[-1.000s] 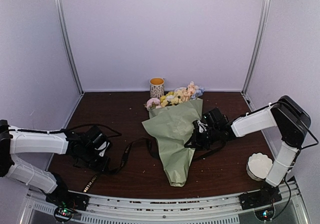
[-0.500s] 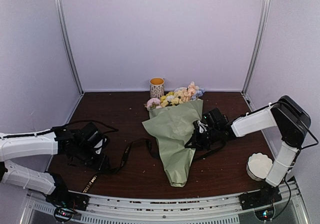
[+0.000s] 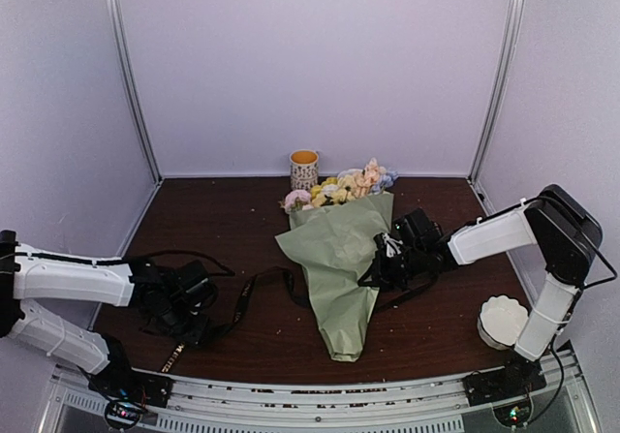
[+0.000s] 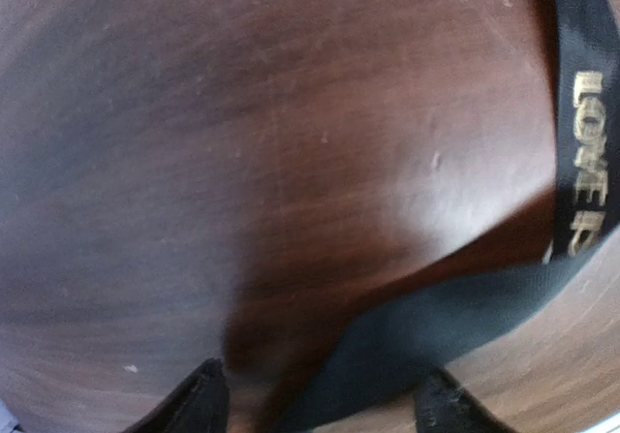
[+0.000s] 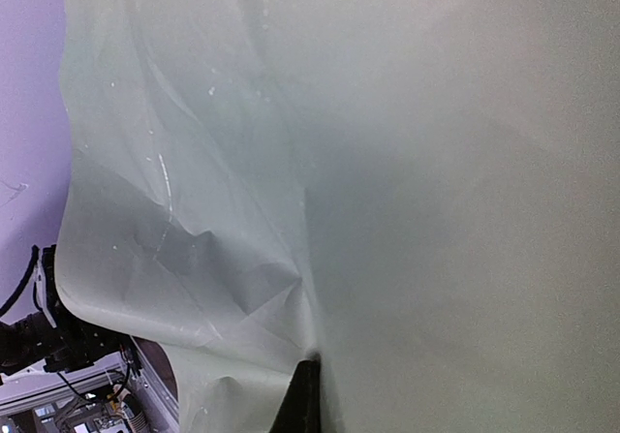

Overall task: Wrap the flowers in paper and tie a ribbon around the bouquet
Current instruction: Pick up the center of the board from the right side of the ribbon.

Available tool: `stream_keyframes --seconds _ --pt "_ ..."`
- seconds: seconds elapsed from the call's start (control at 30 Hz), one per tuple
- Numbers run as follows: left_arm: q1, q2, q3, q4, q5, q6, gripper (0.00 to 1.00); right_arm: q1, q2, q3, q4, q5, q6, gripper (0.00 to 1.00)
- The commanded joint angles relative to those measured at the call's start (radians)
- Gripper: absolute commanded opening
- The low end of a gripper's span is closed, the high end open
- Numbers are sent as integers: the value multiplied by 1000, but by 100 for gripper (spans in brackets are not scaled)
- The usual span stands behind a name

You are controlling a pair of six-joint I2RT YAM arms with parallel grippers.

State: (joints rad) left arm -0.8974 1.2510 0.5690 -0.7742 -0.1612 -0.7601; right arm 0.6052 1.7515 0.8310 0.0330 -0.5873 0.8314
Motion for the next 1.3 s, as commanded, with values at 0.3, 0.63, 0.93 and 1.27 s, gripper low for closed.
stream_keyframes --seconds 0.3,0.63,0.93,1.27 --pt "-36 -58 114 68 -171 86 0 -4 4 -1 -25 -4 -24 0" --pt "176 257 454 269 -199 437 0 -3 -21 18 -52 -30 -34 0" --pt "341 365 987 198 -77 633 0 -4 -41 3 -42 -27 -11 0" --pt "114 187 908 242 565 963 0 -4 -21 7 -10 -22 10 0"
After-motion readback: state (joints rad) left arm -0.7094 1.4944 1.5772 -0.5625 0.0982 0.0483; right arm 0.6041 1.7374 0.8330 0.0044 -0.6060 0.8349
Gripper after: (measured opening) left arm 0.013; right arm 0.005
